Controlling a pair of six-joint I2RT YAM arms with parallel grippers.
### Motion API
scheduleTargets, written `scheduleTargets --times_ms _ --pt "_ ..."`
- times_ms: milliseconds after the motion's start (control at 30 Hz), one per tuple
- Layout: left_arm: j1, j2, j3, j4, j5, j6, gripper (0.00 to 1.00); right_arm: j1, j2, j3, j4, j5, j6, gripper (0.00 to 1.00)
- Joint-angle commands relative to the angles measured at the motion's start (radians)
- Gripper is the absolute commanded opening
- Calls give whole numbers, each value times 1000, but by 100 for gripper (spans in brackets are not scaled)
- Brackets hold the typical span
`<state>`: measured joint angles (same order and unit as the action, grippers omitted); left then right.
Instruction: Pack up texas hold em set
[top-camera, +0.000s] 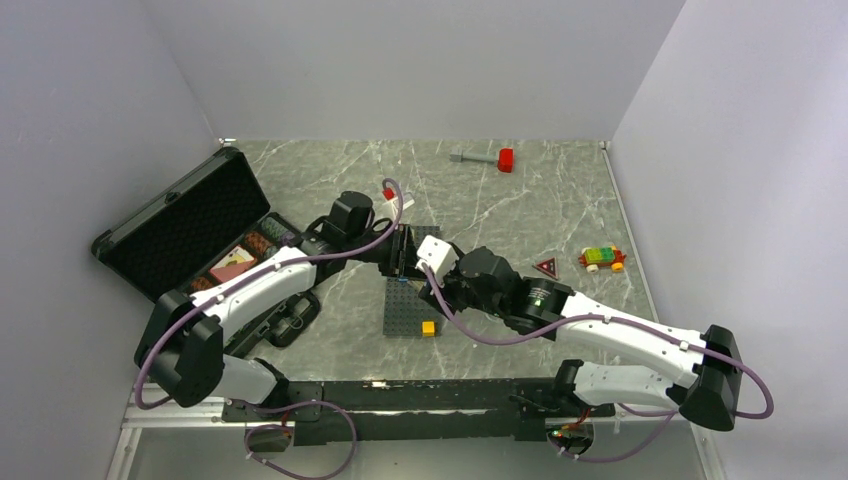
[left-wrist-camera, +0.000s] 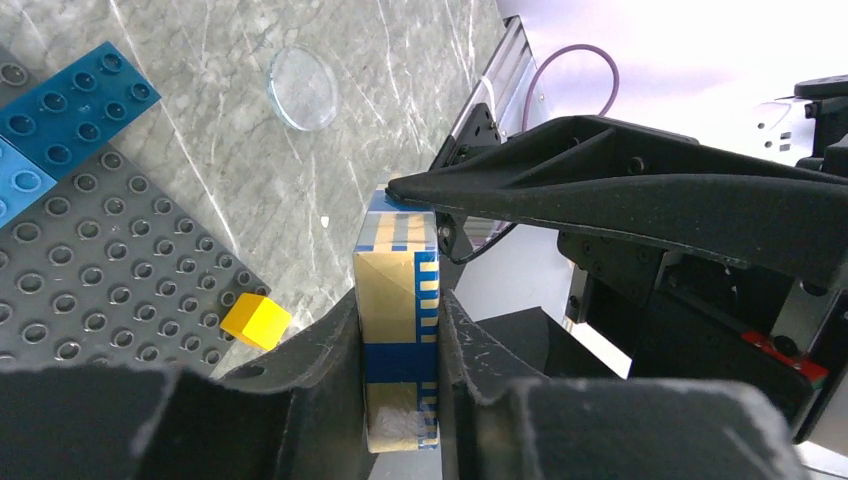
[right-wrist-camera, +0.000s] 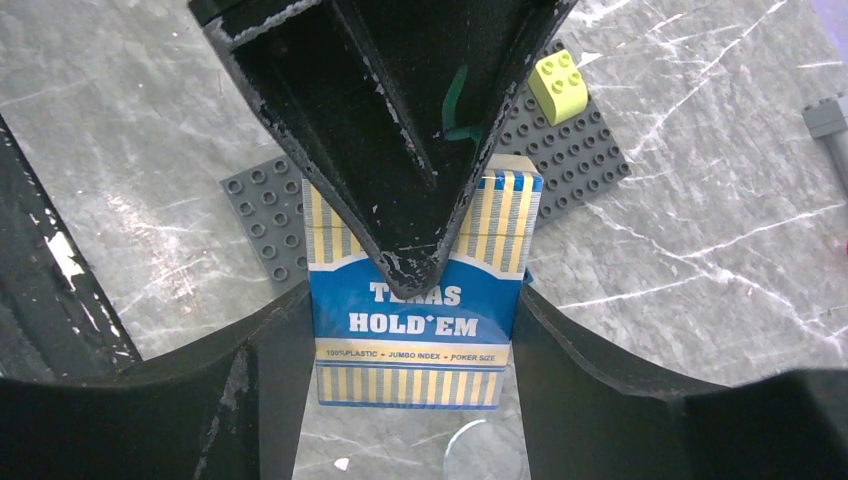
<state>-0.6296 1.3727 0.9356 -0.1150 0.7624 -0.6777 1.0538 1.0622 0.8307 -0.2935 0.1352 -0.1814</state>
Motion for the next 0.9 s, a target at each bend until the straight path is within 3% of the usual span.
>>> scheduleTargets --times_ms 0,67,133,267,400,533,867 --pt "-7 22 30 30 47 -4 21 5 -18 15 72 60 -38 28" --pt "-7 29 31 31 55 -3 8 5 -11 16 72 74 -36 40" --pt "-7 32 35 27 53 1 0 5 -10 13 82 86 -33 60" --pt "-5 24 42 -6 4 21 0 4 -4 10 117 110 -14 97" --pt "22 -23 51 -57 -101 57 0 3 12 39 131 86 20 100" --pt "120 -93 25 -86 -145 68 0 -8 -10 23 198 87 43 100" --pt "534 -423 -116 -302 -332 118 0 -197 -41 -50 351 -8 178 100"
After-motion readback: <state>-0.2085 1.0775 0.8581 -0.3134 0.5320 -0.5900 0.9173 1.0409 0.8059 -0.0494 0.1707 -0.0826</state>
